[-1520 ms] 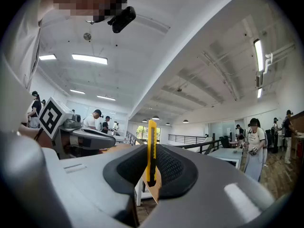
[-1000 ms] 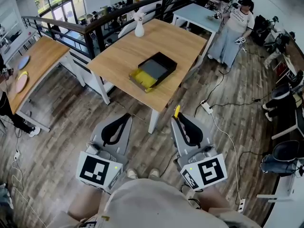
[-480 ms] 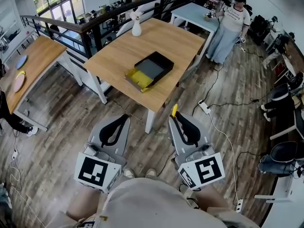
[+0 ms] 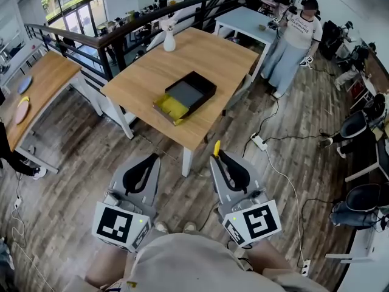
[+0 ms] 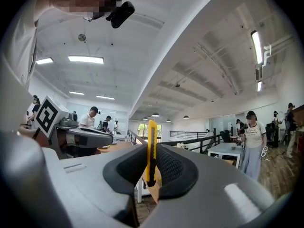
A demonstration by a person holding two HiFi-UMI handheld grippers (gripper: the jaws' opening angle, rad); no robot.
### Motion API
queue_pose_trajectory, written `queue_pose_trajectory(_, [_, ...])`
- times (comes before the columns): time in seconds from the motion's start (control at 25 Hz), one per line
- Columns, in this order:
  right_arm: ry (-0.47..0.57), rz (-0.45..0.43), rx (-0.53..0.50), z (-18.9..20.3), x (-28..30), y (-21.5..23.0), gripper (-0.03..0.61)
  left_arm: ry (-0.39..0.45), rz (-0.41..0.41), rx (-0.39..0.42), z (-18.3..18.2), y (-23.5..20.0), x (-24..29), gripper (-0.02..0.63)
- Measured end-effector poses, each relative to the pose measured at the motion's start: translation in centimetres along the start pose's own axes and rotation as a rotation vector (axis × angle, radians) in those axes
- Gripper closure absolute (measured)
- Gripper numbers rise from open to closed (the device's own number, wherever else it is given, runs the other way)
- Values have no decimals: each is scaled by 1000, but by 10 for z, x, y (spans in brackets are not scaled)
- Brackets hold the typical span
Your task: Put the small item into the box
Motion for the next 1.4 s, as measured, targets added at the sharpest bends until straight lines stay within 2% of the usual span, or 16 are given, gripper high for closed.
queue_pose_trajectory(0.48, [18, -37, 26, 19, -3, 42, 522, 1, -47, 10, 9, 24, 27, 611])
queue_pose_trajectory(0.76, [15, -88, 44, 25, 4, 45, 522, -21, -75, 18, 13, 26, 35, 611])
queue_pose_trajectory(1.16, [-8, -133, 40, 33, 37, 45, 522, -35, -65, 13, 25, 5, 60, 611])
queue_pose_trajectory(1.4, [-38, -167, 30, 47, 74, 42, 522, -48, -79, -6, 39, -24, 77, 611])
Point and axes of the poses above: the fingertips, and each gripper's own axes: x forward along the fingers, y to its right, z out of its underside, the point moved 7 cm from there along -x, backward along the fingers, and after that the axes turned 5 degrees about -x, right-handed, at the moved point
